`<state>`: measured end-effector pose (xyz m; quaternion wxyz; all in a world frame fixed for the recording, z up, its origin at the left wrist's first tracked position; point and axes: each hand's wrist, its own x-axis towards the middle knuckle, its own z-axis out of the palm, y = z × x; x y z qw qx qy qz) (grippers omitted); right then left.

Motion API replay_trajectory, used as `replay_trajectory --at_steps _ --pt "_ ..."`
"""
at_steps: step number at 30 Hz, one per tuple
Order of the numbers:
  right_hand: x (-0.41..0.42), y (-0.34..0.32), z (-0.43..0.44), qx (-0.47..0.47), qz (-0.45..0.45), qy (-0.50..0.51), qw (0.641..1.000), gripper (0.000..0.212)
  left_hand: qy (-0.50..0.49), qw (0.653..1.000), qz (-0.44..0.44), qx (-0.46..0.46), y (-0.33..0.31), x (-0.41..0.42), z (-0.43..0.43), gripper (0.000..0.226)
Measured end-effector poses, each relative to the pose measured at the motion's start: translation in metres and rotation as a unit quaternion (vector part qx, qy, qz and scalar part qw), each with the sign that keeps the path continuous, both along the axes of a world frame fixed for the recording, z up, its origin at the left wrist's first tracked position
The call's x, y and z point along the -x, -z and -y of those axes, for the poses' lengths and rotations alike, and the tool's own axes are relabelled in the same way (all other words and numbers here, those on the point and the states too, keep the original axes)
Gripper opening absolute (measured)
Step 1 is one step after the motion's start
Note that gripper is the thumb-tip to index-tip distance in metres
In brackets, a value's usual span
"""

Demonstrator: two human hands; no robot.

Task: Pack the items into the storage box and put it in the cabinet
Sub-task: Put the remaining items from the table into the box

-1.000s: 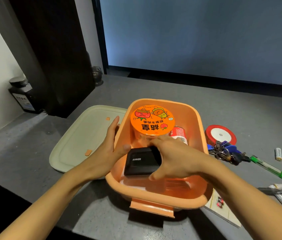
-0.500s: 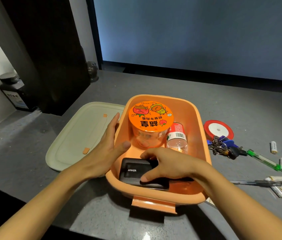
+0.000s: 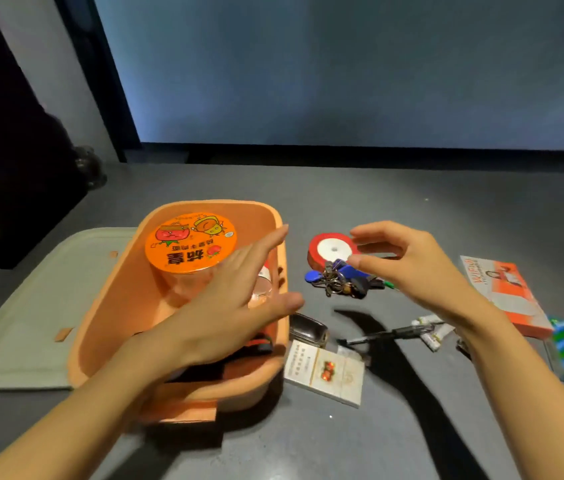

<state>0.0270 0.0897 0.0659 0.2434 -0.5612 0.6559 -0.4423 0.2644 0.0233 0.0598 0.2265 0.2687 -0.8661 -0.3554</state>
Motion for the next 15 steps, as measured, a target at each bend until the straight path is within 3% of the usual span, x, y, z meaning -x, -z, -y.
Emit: replay_trajectory --at_steps 3,9,15 --pt "0.054 0.012 -0.029 -0.022 -0.013 0.028 0.999 0.03 0.042 0.999 0.004 0.011 0.008 0.064 -0.026 0.072" --pt "0.162 0.044 -0.081 -0.077 -0.055 0.096 0.991 0.035 0.057 0.996 0.012 -0.069 0.058 0.18 -0.075 0.093" --pt "0.237 0.074 -0.119 -0.139 -0.066 0.138 0.978 0.049 0.031 0.993 0.116 -0.023 0.113 0.243 -0.105 0.105"
